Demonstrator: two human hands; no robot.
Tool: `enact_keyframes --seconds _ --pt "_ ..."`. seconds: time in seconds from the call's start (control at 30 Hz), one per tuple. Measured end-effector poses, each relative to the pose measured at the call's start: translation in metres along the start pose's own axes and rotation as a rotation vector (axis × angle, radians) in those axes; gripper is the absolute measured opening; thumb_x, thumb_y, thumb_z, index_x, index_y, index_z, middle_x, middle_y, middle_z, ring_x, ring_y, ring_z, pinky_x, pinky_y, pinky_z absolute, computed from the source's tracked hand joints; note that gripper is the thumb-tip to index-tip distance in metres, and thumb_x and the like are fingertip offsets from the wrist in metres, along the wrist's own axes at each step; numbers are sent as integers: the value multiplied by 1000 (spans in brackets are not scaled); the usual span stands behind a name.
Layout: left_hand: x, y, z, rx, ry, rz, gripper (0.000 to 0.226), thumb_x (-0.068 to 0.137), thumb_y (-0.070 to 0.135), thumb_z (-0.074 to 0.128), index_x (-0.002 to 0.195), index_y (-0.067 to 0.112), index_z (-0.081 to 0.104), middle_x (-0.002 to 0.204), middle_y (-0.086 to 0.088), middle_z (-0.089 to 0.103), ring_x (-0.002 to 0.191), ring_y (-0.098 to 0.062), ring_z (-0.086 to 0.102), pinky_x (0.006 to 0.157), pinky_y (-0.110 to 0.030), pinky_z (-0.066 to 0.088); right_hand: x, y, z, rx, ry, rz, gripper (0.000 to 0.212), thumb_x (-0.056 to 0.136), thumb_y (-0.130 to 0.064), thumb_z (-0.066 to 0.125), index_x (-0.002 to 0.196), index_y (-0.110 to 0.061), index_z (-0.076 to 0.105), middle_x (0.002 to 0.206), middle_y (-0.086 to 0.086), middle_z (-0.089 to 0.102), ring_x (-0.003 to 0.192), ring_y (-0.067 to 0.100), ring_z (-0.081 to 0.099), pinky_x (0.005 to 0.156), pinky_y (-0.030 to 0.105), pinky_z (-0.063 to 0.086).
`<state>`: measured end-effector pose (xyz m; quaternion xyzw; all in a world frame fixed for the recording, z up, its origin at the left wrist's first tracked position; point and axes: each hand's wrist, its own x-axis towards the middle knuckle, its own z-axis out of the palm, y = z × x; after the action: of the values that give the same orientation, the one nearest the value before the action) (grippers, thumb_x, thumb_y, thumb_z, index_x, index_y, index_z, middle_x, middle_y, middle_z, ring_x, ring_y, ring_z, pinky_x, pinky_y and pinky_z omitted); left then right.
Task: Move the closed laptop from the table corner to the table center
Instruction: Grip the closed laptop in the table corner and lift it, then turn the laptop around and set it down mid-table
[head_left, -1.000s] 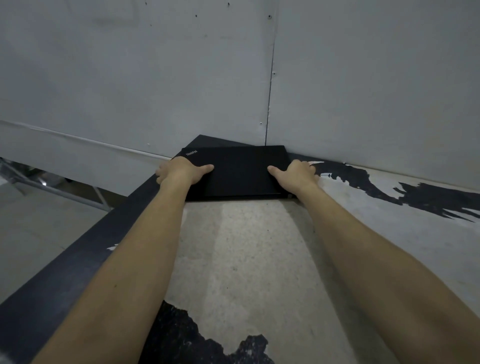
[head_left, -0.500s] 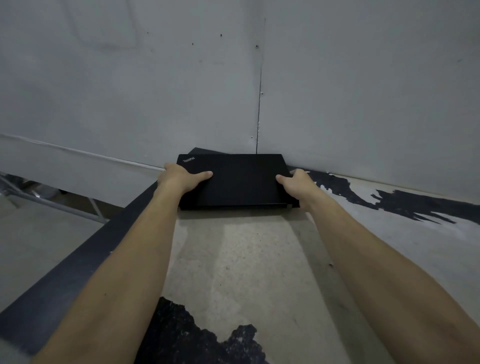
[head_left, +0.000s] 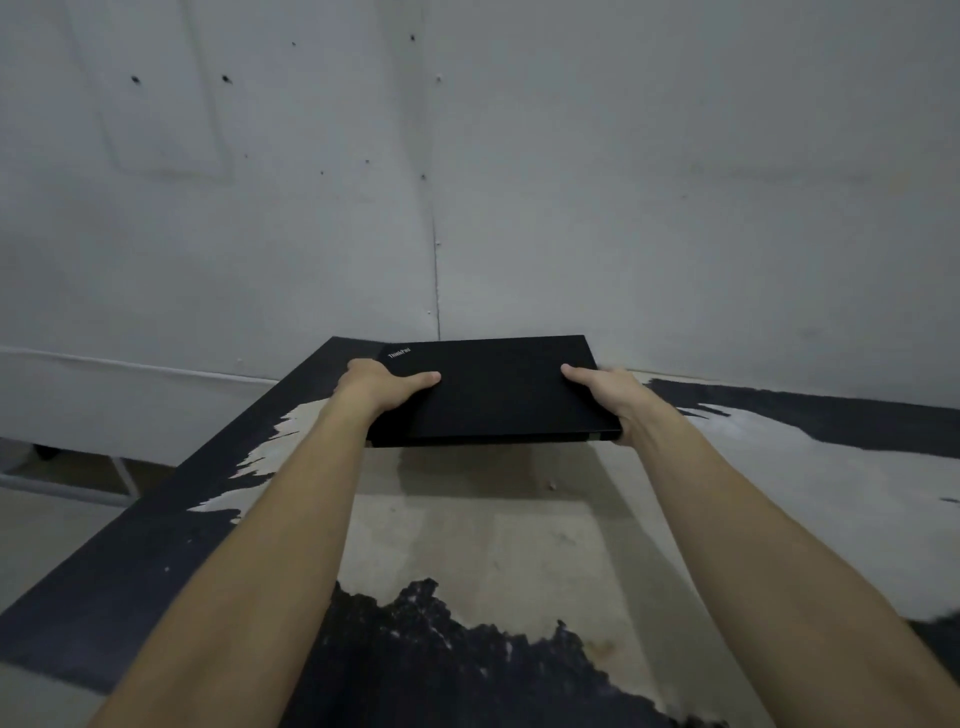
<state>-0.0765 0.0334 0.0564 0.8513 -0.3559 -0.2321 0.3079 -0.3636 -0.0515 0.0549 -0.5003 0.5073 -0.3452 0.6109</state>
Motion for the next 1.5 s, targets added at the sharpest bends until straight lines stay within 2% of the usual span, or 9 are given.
enact_keyframes --seconds 0.13,0.27,0.5,0.8,0.93,1.03,1.13,1.23,1.5 --pt "-17 13 10 8 -8 23 129 61 76 81 150 -3 32 143 -18 55 125 -38 57 95 -46 53 -25 6 -20 57 -32 35 25 94 -28 74 112 -13 69 78 5 79 52 18 75 41 29 56" --pt "-47 36 36 18 -37 97 126 63 75 81 150 -2 31 147 -19 53 129 -38 55 94 -45 50 -52 18 -63 147 44 -35 35 95 -23 73 127 -12 64 99 10 78 65 22 79 50 35 60" --pt "-60 64 71 39 -6 200 118 69 77 74 151 1 37 152 -19 42 130 -40 53 99 -47 48 -61 34 -98 258 90 -90 19 100 -19 67 118 -16 62 108 11 76 86 28 77 56 39 63" --pt "-66 80 113 114 296 324 101 82 68 68 151 3 33 155 -21 36 145 -38 30 117 -47 25 -39 49 -100 436 217 -127 37 99 -17 67 134 -11 58 121 13 74 102 34 75 69 50 65" --pt "-73 76 132 -147 354 319 119 80 60 75 161 4 10 165 -21 18 153 -38 14 121 -50 17 -34 49 -94 517 282 -153 35 99 -16 66 133 -12 57 121 11 73 102 32 74 70 47 64" --pt "-86 77 144 -482 233 213 124 84 48 79 162 3 -5 166 -20 19 153 -35 19 119 -43 24 -32 51 -88 571 329 -160 37 98 -18 67 133 -15 55 124 10 72 103 33 73 72 53 64" --pt "-96 80 157 -788 29 96 92 92 33 74 158 7 16 147 -9 48 133 -26 48 100 -32 38 -35 54 -78 600 364 -149 38 97 -21 68 133 -17 54 125 9 71 105 35 73 76 62 61" --pt "-109 87 169 -1029 -168 77 60 92 28 67 146 15 45 138 0 61 124 -23 60 106 -37 47 -38 58 -67 634 400 -146 38 98 -20 67 132 -16 50 124 9 69 106 35 72 79 67 59" --pt "-131 93 189 -1222 -157 3 68 106 32 52 160 17 14 162 -5 36 142 -28 46 117 -50 39 -43 71 -52 606 379 -166 42 94 -24 70 131 -17 51 122 9 71 104 34 73 81 64 60"
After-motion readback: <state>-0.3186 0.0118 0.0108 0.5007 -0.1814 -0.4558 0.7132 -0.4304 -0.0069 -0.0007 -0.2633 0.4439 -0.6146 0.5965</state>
